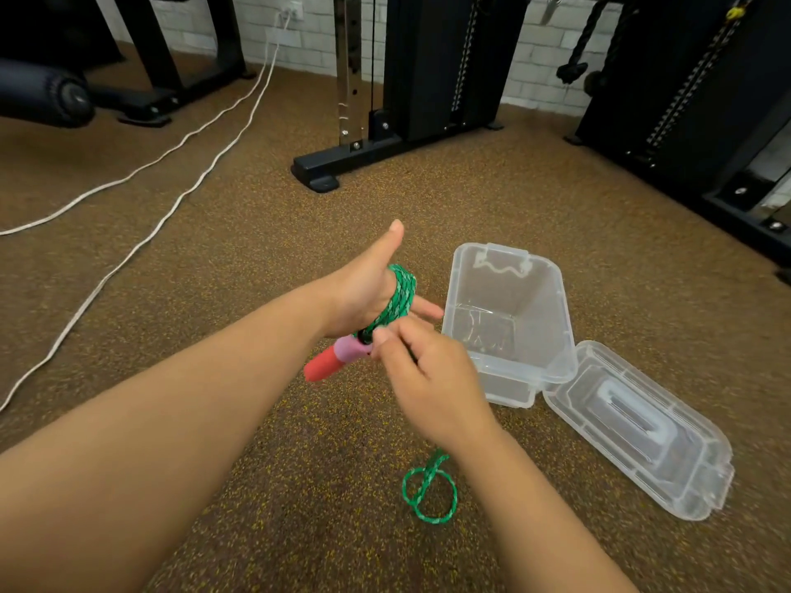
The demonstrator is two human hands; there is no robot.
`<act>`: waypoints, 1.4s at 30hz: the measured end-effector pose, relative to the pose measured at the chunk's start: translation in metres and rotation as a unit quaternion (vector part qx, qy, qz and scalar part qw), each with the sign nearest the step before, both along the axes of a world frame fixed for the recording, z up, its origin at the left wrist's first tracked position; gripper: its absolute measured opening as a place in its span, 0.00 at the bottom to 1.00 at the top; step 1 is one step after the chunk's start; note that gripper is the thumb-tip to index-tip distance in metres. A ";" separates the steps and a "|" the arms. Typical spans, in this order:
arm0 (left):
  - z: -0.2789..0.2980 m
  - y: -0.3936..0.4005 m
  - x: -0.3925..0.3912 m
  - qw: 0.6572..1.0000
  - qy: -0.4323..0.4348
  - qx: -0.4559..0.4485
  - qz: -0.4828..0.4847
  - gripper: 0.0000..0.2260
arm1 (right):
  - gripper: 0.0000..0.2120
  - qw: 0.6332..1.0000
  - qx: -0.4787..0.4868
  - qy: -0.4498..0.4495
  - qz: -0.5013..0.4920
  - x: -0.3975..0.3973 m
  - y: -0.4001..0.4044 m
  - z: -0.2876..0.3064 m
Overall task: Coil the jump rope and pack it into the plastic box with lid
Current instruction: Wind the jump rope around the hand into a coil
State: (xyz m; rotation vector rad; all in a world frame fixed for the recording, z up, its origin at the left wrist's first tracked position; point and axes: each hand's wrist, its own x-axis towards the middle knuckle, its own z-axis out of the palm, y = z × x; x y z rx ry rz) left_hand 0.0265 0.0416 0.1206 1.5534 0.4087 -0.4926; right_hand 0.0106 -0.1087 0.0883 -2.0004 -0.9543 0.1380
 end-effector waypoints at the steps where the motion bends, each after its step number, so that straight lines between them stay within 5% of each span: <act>1: 0.003 -0.003 -0.003 1.000 -0.004 0.020 -0.023 0.52 | 0.13 1.000 0.017 0.015 -0.010 0.004 -0.001 0.003; 2: 0.003 -0.004 -0.003 0.999 0.004 0.027 -0.036 0.42 | 0.13 0.999 0.031 0.030 -0.018 0.010 -0.003 0.004; 3: 0.004 -0.004 -0.004 0.998 0.001 0.045 -0.049 0.55 | 0.14 0.998 0.044 0.048 -0.021 0.015 -0.005 0.007; 6: 0.011 -0.009 -0.009 0.998 -0.013 0.044 -0.052 0.43 | 0.16 0.991 0.086 0.101 -0.021 0.027 -0.014 0.013; 13: 0.015 -0.003 -0.010 0.980 0.056 -0.073 -0.177 0.49 | 0.17 0.982 0.098 0.124 -0.105 0.045 -0.027 0.009; 17: 0.015 -0.003 -0.014 0.971 0.023 -0.085 -0.223 0.35 | 0.19 0.976 0.110 0.142 -0.124 0.048 -0.027 -0.005; 20: 0.013 -0.005 -0.016 0.972 0.003 -0.105 -0.209 0.23 | 0.20 0.966 0.144 0.179 -0.114 0.043 -0.022 -0.025; 25: 0.009 -0.002 -0.014 0.978 -0.048 -0.184 -0.087 0.19 | 0.19 0.960 0.141 0.208 -0.122 0.028 -0.016 -0.056; 29: 0.014 0.003 -0.006 0.960 -0.097 -0.256 0.065 0.19 | 0.17 0.979 0.036 0.150 -0.137 0.011 -0.017 -0.064; 34: 0.013 -0.001 0.005 0.946 -0.125 -0.238 0.179 0.23 | 0.15 0.992 -0.035 0.090 -0.082 -0.002 -0.012 -0.061; 42: 0.005 -0.010 0.010 0.985 -0.077 -0.096 0.119 0.45 | 0.15 0.996 0.029 0.081 -0.037 -0.004 -0.008 -0.017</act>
